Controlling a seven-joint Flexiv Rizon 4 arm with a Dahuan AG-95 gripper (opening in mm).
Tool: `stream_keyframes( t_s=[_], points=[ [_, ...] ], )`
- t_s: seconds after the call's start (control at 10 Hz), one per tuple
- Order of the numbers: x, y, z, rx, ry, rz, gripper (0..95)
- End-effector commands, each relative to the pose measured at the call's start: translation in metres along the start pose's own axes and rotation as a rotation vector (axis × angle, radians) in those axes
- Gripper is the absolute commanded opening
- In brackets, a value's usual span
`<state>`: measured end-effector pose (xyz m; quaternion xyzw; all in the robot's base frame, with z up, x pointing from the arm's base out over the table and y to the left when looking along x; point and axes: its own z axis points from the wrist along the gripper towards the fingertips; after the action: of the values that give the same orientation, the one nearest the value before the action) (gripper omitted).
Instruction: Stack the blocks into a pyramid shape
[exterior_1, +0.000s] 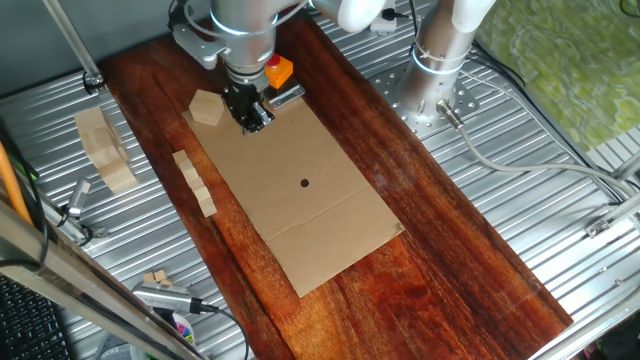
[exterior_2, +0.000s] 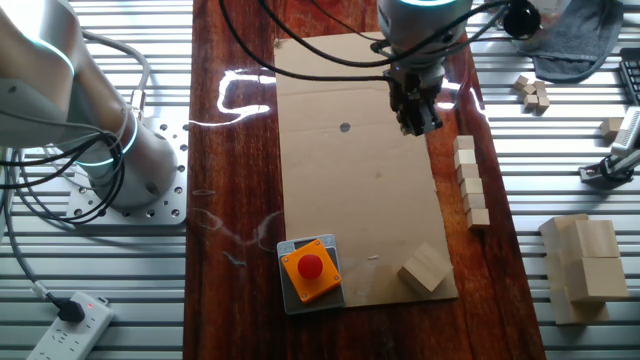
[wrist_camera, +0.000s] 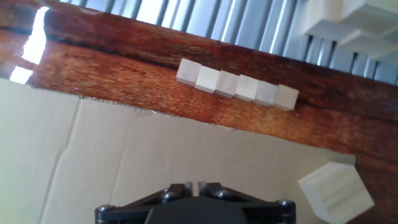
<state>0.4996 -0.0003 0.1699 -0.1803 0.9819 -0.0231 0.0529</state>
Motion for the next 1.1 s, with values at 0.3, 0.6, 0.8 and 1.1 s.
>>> stream_keyframes(
  t_s=[0.3,0.6,0.8,1.1],
  points=[
    [0.0,0.0,0.003,-0.023,0.021,-0.118,0.0],
    [-0.003,-0.002,0.019,-0.054,0.044,-0.476,0.0],
    [-0.012,-0.007,0.032,-0.055,0.036,-0.717,0.0],
    [-0.033,-0.023,0.041,-0.062,0.023,-0.966,0.0]
  ],
)
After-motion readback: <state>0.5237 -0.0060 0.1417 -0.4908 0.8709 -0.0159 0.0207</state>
